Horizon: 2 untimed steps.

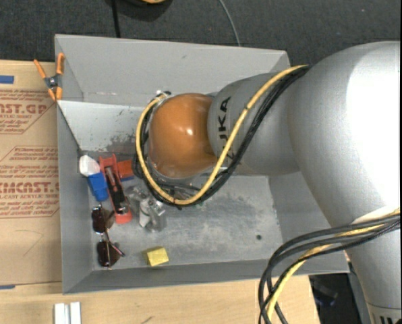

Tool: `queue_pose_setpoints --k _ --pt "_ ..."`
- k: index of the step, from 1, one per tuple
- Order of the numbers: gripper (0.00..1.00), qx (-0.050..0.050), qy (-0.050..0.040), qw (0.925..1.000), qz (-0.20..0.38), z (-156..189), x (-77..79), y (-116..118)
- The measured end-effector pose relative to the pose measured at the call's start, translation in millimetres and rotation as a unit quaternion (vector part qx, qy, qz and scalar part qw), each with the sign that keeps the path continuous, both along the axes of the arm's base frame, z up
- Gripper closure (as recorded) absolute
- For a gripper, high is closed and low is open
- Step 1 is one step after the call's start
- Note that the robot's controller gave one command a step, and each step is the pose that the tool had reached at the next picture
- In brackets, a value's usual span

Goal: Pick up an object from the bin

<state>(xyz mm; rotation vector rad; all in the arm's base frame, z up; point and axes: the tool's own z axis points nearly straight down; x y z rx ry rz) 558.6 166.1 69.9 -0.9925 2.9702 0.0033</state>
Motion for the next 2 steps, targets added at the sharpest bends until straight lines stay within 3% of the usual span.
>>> queue_pose_setpoints --k 1,2 --pt "1.0 0.0 0.0002 1.0 0.0 0.0 -0.1 0.2" --pt "1.0 -0.001 0.0028 1.0 0.0 53.1 -6.6 -4.7"
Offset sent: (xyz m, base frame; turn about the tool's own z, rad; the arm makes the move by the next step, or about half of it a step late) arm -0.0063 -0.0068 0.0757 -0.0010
